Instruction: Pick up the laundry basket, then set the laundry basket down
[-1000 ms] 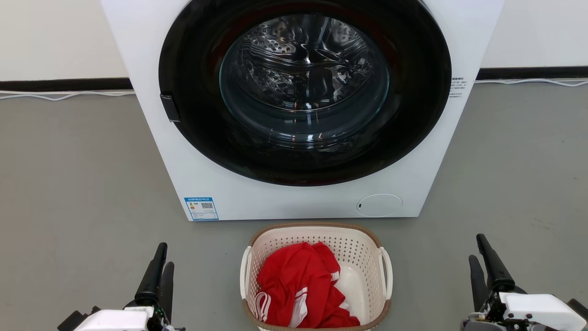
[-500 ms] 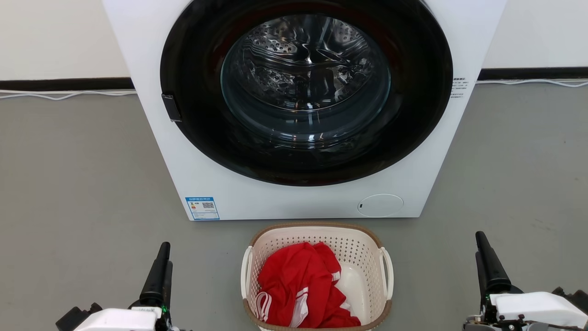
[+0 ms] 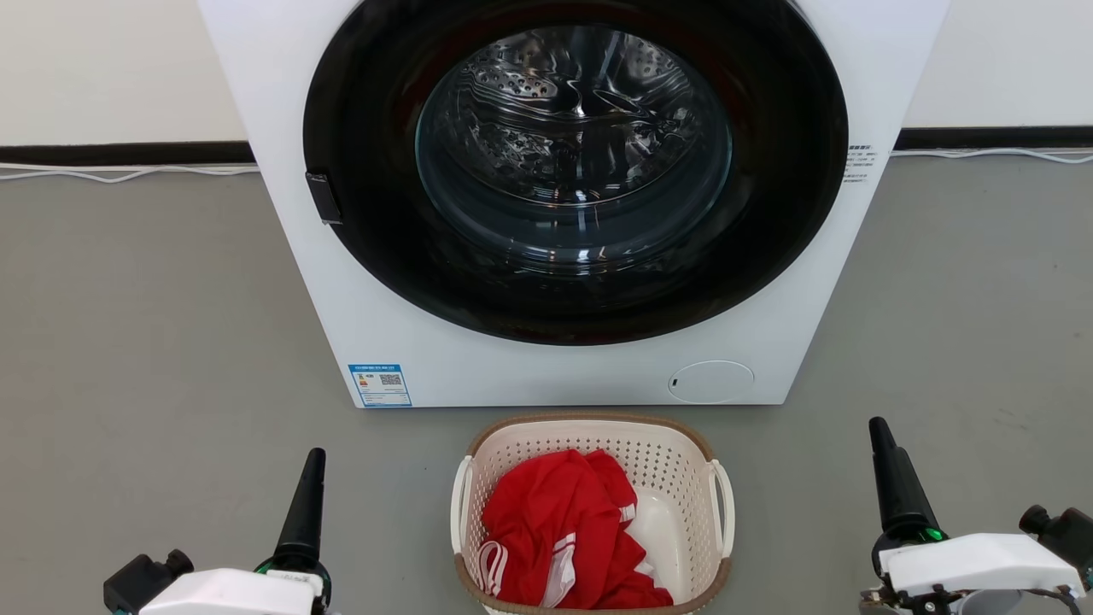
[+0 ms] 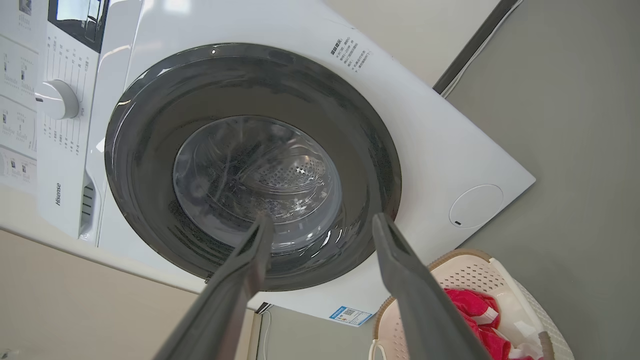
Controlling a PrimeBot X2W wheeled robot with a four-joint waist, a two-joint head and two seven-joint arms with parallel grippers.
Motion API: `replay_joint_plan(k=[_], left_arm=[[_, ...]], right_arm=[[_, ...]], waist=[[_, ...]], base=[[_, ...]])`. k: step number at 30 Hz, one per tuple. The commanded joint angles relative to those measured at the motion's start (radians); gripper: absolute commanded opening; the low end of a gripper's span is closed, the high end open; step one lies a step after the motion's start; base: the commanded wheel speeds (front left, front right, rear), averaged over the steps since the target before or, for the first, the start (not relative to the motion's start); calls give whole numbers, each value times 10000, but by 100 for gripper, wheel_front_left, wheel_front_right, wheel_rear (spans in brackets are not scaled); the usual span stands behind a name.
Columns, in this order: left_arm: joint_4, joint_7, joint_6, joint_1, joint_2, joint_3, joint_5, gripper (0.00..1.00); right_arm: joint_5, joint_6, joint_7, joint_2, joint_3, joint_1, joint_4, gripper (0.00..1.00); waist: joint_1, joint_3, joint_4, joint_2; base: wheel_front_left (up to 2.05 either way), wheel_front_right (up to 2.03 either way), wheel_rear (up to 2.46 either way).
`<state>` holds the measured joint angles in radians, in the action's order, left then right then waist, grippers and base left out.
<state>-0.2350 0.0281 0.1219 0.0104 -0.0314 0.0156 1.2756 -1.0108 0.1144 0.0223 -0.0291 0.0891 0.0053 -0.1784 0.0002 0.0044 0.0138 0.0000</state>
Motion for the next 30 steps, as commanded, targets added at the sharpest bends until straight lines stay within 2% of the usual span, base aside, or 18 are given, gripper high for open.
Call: replay_joint_plan(k=[1,14,30], left_arm=[[350,104,-51,-186,-83,72,-402,100],[684,485,-57,-70,-101,-32,-2973,100],[926,925,-4,162,-122,-30,-4938,100]], right_arm=[[483,62,161,-118,-149,-132,363,100],[2843,79,542,-134,-164,-63,399,100],[5051,99,982,-152,-138,-22,198,100]], waist=[[-1,-3,3,0],[-1,-6,30,0],[-1,-116,-7,0]], base=[[0,0,0],[0,0,0],[0,0,0]])
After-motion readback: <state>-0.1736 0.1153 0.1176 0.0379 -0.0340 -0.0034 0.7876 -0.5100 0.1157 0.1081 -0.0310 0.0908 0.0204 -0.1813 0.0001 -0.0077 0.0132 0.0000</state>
